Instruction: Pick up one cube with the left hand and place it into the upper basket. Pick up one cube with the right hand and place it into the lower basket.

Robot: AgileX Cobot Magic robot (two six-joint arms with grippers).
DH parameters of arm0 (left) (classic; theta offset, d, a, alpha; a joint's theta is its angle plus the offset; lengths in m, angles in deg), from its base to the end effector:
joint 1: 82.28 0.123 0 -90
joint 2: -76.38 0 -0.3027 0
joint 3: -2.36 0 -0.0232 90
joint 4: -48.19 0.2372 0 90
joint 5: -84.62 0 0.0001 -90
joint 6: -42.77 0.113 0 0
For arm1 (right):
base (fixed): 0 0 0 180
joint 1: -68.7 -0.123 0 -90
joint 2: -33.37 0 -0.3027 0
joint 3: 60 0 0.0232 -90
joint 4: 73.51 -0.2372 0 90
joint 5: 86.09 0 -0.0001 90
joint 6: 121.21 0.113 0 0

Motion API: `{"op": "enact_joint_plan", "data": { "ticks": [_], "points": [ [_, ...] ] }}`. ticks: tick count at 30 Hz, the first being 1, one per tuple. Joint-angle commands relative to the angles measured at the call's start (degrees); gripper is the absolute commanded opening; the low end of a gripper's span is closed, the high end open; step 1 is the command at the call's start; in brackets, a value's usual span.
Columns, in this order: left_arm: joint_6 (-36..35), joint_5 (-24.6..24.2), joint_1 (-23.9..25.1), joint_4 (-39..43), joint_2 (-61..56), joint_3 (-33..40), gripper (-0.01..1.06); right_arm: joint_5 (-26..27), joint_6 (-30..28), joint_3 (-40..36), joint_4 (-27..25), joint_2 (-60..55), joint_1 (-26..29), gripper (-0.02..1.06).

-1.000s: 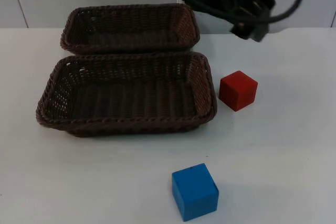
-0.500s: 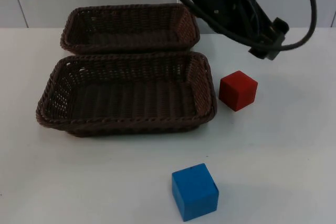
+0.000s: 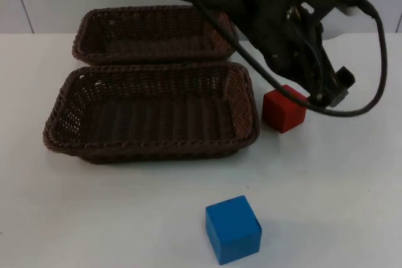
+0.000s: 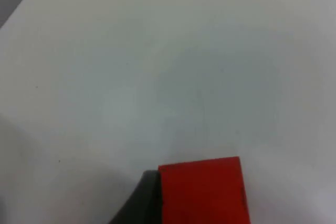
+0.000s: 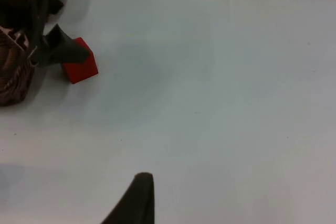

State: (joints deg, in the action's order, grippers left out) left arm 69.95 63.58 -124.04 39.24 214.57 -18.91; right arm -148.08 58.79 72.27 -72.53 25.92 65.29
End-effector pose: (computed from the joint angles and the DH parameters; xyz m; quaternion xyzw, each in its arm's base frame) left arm 0.3862 -0.3533 0.1545 0.4789 0.8000 -0.0972 0.3481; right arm -0.0181 -0.0028 0.2651 -0.0249 0.8530 0.0070 0.5212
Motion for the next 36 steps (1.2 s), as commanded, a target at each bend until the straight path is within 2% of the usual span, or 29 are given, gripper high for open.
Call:
{"op": "enact_joint_plan", "data": {
  "ticks": [1, 12, 24, 36],
  "points": [
    [0.47, 1.66, -0.23, 0.99, 1.19, -0.78, 1.03, 0.14, 0.0, -0.37, 0.48, 0.12, 0.0, 1.05],
    [0.92, -1.25, -0.23, 3.05, 8.98, -9.24, 1.03, 0.14, 0.0, -0.37, 0.6, 0.12, 0.0, 1.05],
    [-1.08, -2.23, 1.82, 4.69, 11.63, -9.5, 1.03, 0.14, 0.0, -0.37, 0.6, 0.12, 0.0, 1.05],
    [-1.08, -1.85, 1.82, 5.53, 13.23, -9.5, 1.03, 0.14, 0.0, -0.37, 0.6, 0.12, 0.0, 1.05]
  ]
}}
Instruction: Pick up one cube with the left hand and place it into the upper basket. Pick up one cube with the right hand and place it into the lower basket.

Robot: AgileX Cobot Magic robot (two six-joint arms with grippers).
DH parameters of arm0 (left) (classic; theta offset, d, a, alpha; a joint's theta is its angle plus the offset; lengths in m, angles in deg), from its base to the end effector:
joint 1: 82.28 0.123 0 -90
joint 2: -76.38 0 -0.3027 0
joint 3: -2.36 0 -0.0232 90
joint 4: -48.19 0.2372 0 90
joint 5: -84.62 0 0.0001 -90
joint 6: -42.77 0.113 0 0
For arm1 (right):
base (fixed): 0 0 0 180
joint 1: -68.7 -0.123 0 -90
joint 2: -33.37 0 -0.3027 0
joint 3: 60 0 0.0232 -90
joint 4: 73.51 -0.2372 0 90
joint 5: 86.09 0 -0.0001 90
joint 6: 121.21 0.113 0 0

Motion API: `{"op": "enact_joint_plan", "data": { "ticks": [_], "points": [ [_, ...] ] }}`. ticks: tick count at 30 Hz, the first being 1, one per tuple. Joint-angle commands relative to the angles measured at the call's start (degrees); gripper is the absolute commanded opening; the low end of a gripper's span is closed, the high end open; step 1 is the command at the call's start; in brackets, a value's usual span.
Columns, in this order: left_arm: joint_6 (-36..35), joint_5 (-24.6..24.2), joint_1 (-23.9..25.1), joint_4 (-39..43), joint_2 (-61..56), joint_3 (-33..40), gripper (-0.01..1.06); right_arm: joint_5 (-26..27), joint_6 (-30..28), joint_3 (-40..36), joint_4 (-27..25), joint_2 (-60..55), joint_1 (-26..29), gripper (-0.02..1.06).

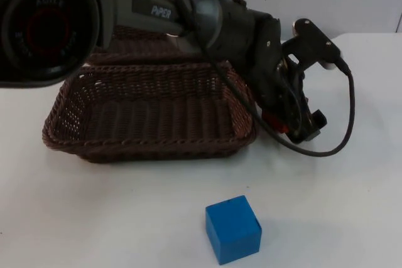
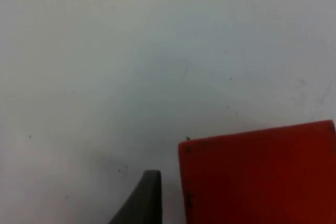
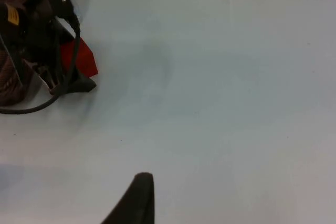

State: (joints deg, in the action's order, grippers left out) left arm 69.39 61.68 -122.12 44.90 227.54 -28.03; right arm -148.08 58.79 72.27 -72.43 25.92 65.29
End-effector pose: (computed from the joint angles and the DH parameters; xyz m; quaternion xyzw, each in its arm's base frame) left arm 0.4189 -0.3528 0.0765 0.5024 0.8064 -0.0546 0.3071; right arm -0.0180 -0.0030 0.2651 -0.0248 0.8530 0.0061 0.5213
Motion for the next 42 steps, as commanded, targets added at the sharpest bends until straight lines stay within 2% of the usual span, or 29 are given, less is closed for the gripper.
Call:
{"op": "enact_joint_plan", "data": {
  "ticks": [1, 8, 11, 12, 16, 17, 19, 21, 23, 28, 42],
  "points": [
    [-0.51, 0.4, -0.09, -0.13, 0.26, -0.39, 1.03, 0.14, 0.0, -0.37, 0.5, 0.12, 0.0, 1.05],
    [-0.51, 0.94, -0.09, 0.36, 0.26, -0.39, 1.02, 0.14, 0.0, -0.37, 0.5, 0.12, 0.0, 1.05],
    [-0.51, 0.94, -0.09, 1.69, 0.26, -0.39, 0.92, 0.14, 0.0, -0.37, 0.5, 0.12, 0.0, 1.05],
    [-0.51, 0.94, -0.09, 1.69, 0.26, -0.39, 0.92, 0.14, 0.0, -0.37, 0.5, 0.12, 0.0, 1.05],
    [-0.51, 0.94, -0.09, 2.67, 0.26, -0.39, 0.55, 0.14, 0.0, -0.37, 0.5, 0.12, 0.0, 1.05],
    [-0.51, 0.94, -0.09, 2.67, 0.26, -0.39, 0.55, 0.14, 0.0, -0.37, 0.5, 0.12, 0.0, 1.05],
    [-0.51, 0.83, -0.09, 2.67, -0.23, -0.39, 0.27, 0.14, 0.0, -0.37, 0.5, 0.12, 0.0, 1.05],
    [-0.51, 0.18, -0.09, 2.67, -1.14, -0.39, 0.04, 0.14, 0.0, -0.37, 0.5, 0.12, 0.0, 1.05],
    [-0.51, -0.63, -0.09, 2.67, -1.89, -0.39, 0.0, 0.14, 0.0, -0.37, 0.5, 0.12, 0.0, 1.05],
    [-0.51, -2.51, -0.09, 2.18, -6.15, -0.39, 0.0, 0.14, 0.0, -0.37, 0.5, 0.12, 0.0, 1.05],
    [-9.17, -8.1, -0.09, 1.93, -18.83, -0.39, 0.0, 0.14, 0.0, -0.37, 0.5, 0.12, 0.0, 1.05]
  ]
}}
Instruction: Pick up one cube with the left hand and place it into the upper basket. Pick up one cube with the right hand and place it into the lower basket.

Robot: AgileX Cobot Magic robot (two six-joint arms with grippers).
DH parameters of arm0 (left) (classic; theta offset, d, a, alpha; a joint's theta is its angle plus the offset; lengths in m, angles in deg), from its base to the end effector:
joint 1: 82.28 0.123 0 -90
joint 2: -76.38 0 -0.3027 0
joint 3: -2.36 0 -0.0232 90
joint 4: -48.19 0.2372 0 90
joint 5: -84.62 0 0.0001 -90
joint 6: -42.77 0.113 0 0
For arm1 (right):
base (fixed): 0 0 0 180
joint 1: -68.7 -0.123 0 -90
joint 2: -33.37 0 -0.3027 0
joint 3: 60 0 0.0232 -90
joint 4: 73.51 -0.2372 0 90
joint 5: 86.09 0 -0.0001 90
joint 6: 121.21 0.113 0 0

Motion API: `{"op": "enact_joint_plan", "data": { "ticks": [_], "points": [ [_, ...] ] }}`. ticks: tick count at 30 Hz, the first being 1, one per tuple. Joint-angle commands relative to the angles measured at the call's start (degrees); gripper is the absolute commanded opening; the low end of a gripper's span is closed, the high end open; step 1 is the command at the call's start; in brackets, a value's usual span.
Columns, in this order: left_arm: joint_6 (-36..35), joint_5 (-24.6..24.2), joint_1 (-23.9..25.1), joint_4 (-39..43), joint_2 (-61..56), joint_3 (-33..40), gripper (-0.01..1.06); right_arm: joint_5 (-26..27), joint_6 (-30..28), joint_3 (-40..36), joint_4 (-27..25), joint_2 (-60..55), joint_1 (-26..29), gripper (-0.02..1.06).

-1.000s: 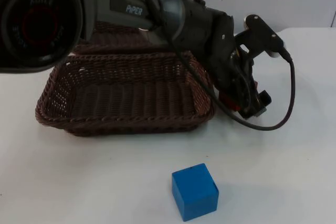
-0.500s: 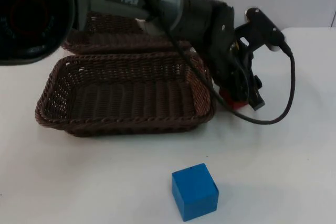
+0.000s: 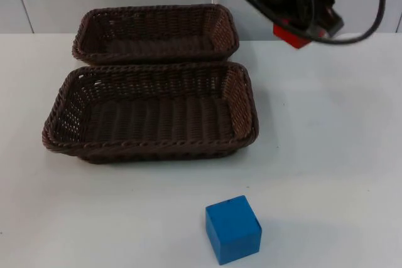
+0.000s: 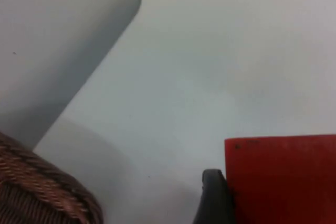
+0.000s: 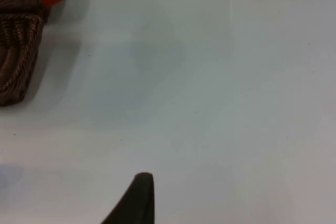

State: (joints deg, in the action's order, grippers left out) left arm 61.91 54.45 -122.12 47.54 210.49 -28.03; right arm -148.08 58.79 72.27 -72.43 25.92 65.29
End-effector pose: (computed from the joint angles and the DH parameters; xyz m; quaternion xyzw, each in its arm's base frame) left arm 0.4050 -0.3388 0.2282 0.4500 0.8026 -0.0748 0.3844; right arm -0.0180 -0.0030 0.2651 -0.0248 0.8530 0.0061 0.5213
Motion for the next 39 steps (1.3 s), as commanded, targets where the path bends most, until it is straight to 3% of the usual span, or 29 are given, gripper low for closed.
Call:
{"op": "enact_joint_plan", "data": {
  "ticks": [1, 12, 33, 39],
  "points": [
    [-1.68, -1.31, -0.09, -0.87, -2.37, -0.39, 0.0, 0.14, 0.0, -0.37, 0.5, 0.12, 0.0, 1.05],
    [-1.68, -5.34, -0.09, -3.61, -5.52, -0.39, 0.0, 0.14, 0.0, -0.37, 0.5, 0.12, 0.0, 1.05],
    [-1.68, -5.46, -0.09, -4.56, -5.76, -0.39, 0.0, 0.14, 0.0, -0.37, 0.5, 0.12, 0.0, 1.05],
    [-1.68, -5.51, 2.01, -4.79, -5.79, -0.39, 0.0, 0.14, 0.0, -0.37, 0.5, 0.12, 0.0, 1.05]
  ]
}}
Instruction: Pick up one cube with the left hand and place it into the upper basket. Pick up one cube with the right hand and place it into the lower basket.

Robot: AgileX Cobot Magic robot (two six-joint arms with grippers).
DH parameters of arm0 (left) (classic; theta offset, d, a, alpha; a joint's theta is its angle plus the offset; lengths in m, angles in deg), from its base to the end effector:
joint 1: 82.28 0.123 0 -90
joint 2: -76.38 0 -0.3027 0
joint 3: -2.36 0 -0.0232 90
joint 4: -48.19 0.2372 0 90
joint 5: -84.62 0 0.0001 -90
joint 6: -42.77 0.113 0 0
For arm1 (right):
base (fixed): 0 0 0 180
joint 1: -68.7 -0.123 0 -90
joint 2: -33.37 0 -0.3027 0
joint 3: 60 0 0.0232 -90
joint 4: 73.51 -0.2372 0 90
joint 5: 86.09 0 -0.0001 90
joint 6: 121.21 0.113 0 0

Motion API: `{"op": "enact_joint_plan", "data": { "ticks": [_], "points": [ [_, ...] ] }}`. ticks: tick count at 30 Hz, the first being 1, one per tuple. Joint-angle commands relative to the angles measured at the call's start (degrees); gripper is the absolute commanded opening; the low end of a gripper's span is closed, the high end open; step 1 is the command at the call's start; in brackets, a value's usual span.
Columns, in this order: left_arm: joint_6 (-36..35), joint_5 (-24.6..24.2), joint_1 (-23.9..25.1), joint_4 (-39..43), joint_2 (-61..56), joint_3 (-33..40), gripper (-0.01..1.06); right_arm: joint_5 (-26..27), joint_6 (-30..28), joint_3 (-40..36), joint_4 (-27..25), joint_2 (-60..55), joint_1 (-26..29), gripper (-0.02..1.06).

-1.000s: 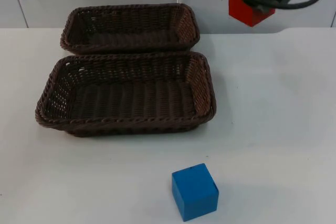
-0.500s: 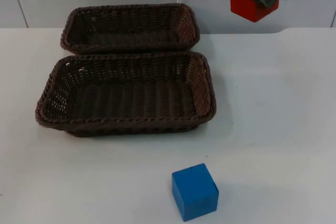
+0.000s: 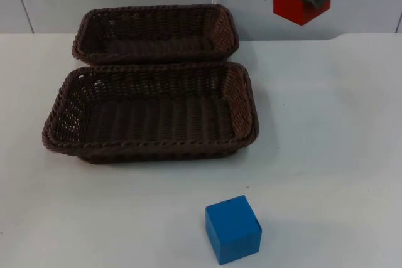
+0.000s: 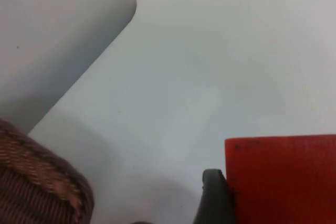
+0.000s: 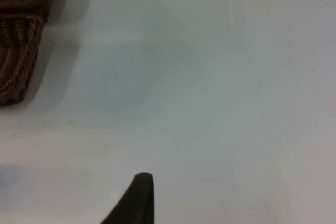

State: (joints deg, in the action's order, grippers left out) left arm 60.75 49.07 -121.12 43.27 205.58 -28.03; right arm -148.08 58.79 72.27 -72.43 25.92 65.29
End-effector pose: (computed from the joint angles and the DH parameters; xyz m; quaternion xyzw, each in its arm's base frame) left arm 0.3937 -0.3243 0.2653 0.4183 0.8207 -0.1061 0.3745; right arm -0.0180 -0.0030 0.2651 -0.0248 0.8530 0.0061 0.5213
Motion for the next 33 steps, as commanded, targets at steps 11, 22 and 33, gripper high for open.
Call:
{"op": "enact_joint_plan", "data": {
  "ticks": [11, 22, 33],
  "points": [
    [-0.52, -5.04, 11.53, -5.67, -0.97, -0.39, 0.0, 0.14, 0.0, -0.37, 0.5, 0.12, 0.0, 1.05],
    [-0.34, -5.58, 23.99, -10.81, -0.97, -0.39, 0.0, 0.14, 0.0, -0.37, 0.5, 0.12, 0.0, 1.05],
    [-0.34, -2.15, 30.32, -13.56, -0.97, -0.24, 0.0, 0.14, 0.0, -0.37, 0.5, 0.12, 0.0, 1.05]
  ]
}}
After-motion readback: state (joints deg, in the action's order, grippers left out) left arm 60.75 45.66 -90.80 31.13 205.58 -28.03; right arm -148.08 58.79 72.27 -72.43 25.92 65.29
